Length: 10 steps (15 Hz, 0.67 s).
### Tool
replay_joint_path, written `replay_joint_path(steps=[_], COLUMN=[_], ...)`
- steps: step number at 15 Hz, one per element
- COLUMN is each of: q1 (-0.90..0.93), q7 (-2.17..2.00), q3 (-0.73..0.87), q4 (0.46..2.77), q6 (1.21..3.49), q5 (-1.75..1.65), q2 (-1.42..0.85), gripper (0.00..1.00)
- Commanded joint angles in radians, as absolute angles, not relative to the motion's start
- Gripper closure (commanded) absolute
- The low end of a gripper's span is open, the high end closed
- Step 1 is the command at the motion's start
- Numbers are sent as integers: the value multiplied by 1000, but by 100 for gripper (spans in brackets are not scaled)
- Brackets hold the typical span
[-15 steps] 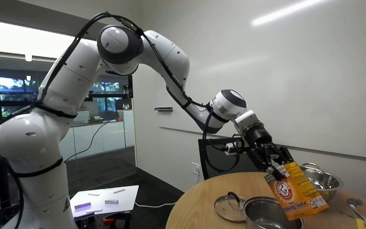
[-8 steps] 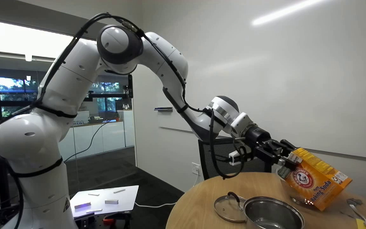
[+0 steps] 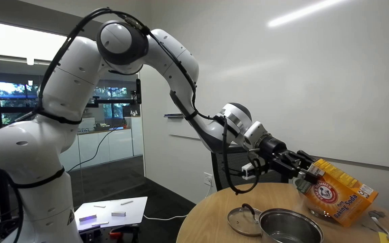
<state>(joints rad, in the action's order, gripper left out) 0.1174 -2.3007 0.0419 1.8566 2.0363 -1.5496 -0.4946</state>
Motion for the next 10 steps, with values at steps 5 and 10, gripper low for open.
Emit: replay_joint_path(steps=[5,10], q1=[47,-20], q7=[-2285,-2181], q3=[-1,-24], q4=[1903,1878], q6=[2102,2218], q5=[-1634,-1472], q2=[-426,-410], gripper=[73,73])
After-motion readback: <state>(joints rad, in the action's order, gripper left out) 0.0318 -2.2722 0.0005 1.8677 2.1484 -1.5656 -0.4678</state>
